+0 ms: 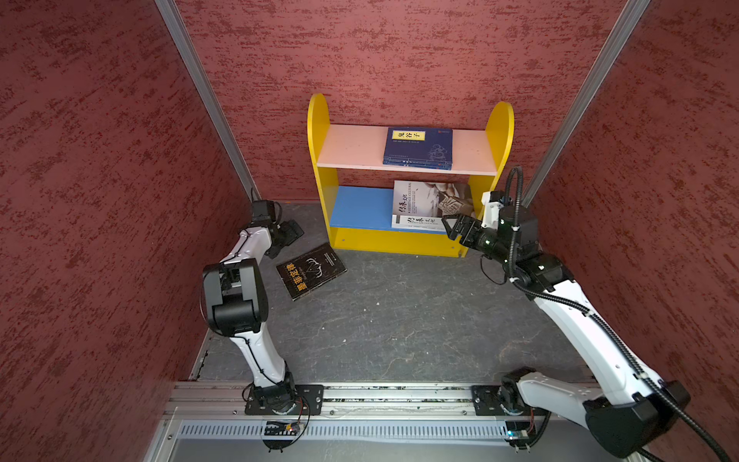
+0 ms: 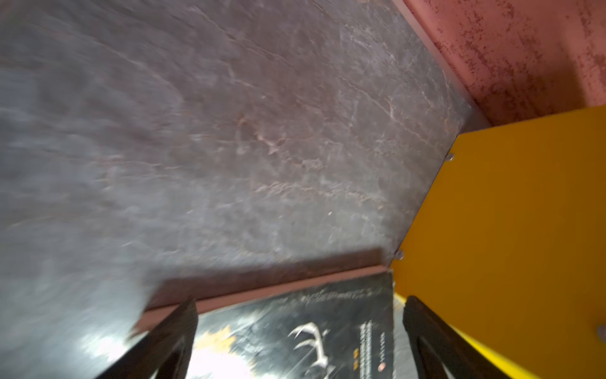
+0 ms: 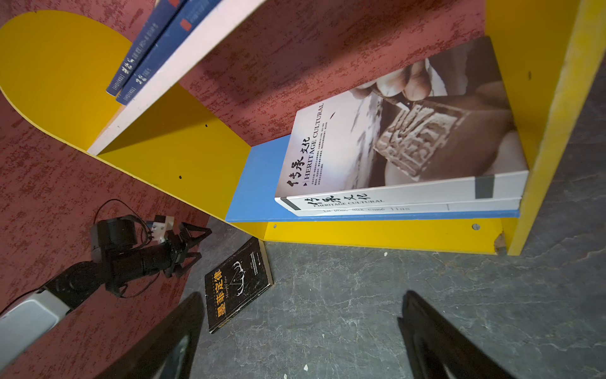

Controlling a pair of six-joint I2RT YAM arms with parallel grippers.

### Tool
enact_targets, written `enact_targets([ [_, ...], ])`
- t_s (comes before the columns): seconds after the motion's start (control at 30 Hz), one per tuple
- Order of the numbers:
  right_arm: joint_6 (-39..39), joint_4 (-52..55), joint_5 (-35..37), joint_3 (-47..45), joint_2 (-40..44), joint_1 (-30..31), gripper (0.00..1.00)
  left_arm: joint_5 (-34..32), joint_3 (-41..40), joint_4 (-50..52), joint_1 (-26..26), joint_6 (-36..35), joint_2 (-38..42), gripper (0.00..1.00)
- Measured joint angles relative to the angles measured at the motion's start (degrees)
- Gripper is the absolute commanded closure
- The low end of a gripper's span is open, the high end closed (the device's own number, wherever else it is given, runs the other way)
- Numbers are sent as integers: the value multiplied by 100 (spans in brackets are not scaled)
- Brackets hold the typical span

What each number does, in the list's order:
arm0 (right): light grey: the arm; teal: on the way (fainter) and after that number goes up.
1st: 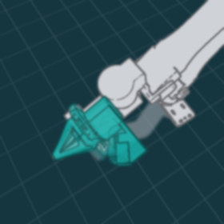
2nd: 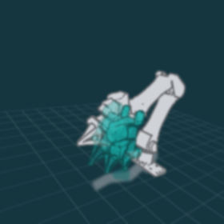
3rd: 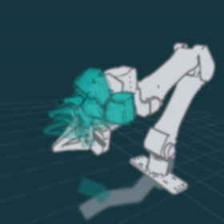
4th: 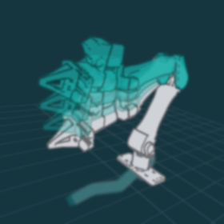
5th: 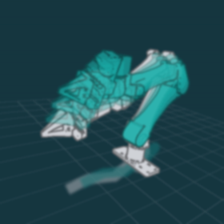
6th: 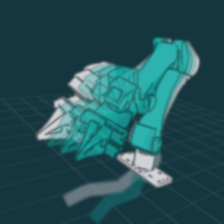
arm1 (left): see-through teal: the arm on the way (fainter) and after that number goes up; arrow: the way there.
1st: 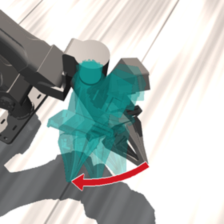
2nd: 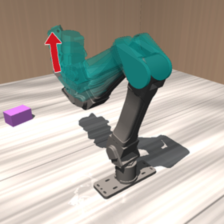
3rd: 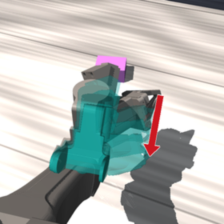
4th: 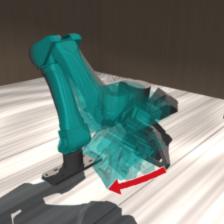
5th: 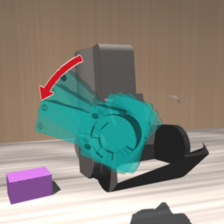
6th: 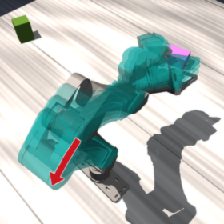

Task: Stacking books/files
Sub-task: Move the book to the center of the table.

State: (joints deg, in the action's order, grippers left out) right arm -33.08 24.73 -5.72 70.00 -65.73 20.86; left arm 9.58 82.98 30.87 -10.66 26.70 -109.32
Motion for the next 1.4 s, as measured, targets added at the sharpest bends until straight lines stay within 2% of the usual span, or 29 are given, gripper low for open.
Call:
enact_targets([
  [0.13, -39, 7, 111, 0, 87, 4, 1, 234, 310, -11, 50, 415, -485, 3],
  [0.4, -83, 42, 238, 0, 157, 9, 1, 527, 498, -48, 284, 1056, -1141, 3],
  [0.67, -98, 44, 260, 0, 155, 11, 1, 737, 546, -107, 616, 1515, -1204, 3],
  [0.77, -98, 39, 260, 0, 140, 11, 1, 833, 212, -317, 723, 1687, -1027, 3],
  [0.9, -98, 28, 254, 0, 50, 13, 1, 1016, -750, -894, 804, 2124, -472, 3],
  [1.07, -98, -57, 153, 0, -175, 22, 1, 1561, -1729, -1510, 918, 2562, 83, 2],
  [1.2, -107, -256, -101, -2, -431, 37, 1, 1827, -2048, -1661, 1029, 2785, 291, 2],
  [1.4, -138, -564, -599, -44, -951, 197, 1, 1799, -2321, -1364, 1211, 2754, 686, 2],
])
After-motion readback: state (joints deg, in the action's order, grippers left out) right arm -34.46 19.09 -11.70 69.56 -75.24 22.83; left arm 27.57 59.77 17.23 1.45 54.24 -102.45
